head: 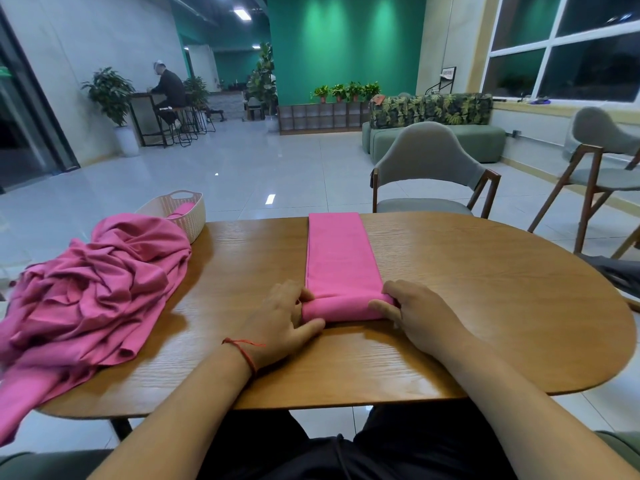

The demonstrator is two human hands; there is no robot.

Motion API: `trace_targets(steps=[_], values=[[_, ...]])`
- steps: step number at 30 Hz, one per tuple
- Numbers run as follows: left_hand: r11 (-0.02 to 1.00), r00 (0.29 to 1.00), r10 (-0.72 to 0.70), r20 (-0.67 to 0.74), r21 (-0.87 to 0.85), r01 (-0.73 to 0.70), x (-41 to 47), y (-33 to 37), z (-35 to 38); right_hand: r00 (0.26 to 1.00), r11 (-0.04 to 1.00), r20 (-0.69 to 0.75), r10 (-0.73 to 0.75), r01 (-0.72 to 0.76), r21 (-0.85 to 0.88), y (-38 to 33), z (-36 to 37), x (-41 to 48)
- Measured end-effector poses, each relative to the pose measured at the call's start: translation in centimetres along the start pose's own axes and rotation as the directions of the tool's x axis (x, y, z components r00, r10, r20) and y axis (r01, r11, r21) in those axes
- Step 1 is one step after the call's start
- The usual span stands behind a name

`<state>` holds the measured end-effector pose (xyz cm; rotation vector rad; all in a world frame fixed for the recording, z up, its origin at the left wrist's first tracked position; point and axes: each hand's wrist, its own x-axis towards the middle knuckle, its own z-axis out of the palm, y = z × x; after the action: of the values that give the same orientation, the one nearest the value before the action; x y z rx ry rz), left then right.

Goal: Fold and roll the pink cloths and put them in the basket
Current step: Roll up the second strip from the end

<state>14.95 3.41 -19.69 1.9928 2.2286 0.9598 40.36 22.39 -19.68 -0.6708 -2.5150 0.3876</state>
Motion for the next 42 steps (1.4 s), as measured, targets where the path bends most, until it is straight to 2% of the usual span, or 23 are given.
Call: trace_targets(steps=[8,11,13,15,17,18,22,26,28,30,33,34,42], values=[[0.998,0.995,-0.068,0.073,0.013,0.067,0.5,-0.3,0.4,0.988,0.987,-0.023,0.155,-0.156,-0.041,-0.8,-0.2,-0.4],[0.997,0.994,-0.041,0.099,0.065,0.035,0.4,0.1,0.4,0.982,0.969,-0.051,0.182,-0.188,-0.163,-1.4,-0.1,-0.8],[0.996,0.994,-0.043,0.104,0.08,0.035,0.5,0.5,0.4,0.982,0.961,-0.122,0.143,-0.167,-0.22,-1.7,0.1,-0.9],[0.995,0.993,-0.053,0.105,0.087,0.044,0.7,1.1,0.2,0.983,0.984,-0.182,0.037,-0.067,-0.162,-1.5,0.3,-1.2],[0.994,0.989,-0.082,0.126,0.082,0.072,0.6,1.4,0.1,0.981,0.989,-0.181,-0.068,0.042,-0.145,-1.2,0.4,-1.4],[0.993,0.986,-0.098,0.137,0.079,0.087,0.6,1.4,0.1,0.982,0.987,-0.17,-0.076,0.05,-0.154,-1.1,0.4,-1.5],[0.991,0.984,-0.104,0.144,0.102,0.09,0.5,1.5,0.1,0.988,0.989,-0.154,-0.023,0.0,-0.147,-0.9,0.9,-1.0],[0.989,0.99,-0.133,0.054,0.074,0.129,0.8,1.4,0.4,0.994,0.996,-0.114,0.005,-0.015,-0.091,-0.8,0.8,-0.2],[0.992,0.992,-0.128,-0.016,0.011,0.128,0.6,1.2,0.5,0.996,0.998,-0.082,0.038,-0.042,-0.053,-0.9,0.6,0.1],[0.988,0.99,-0.107,-0.089,-0.124,0.096,0.2,1.0,0.2,0.996,0.997,-0.042,0.077,-0.078,-0.011,-0.9,0.5,0.4],[0.988,0.995,0.076,-0.063,-0.131,-0.084,-0.4,1.1,-0.7,0.992,0.992,0.009,0.124,-0.124,0.014,-0.8,0.4,0.7],[0.989,0.995,0.097,-0.038,-0.111,-0.1,-0.5,1.0,-0.8,0.991,0.991,0.017,0.135,-0.136,0.02,-0.8,0.3,0.7],[0.987,0.995,0.039,-0.095,-0.15,-0.053,-0.1,0.9,-0.4,0.988,0.985,-0.014,0.156,-0.154,0.082,-1.1,0.4,0.2]])
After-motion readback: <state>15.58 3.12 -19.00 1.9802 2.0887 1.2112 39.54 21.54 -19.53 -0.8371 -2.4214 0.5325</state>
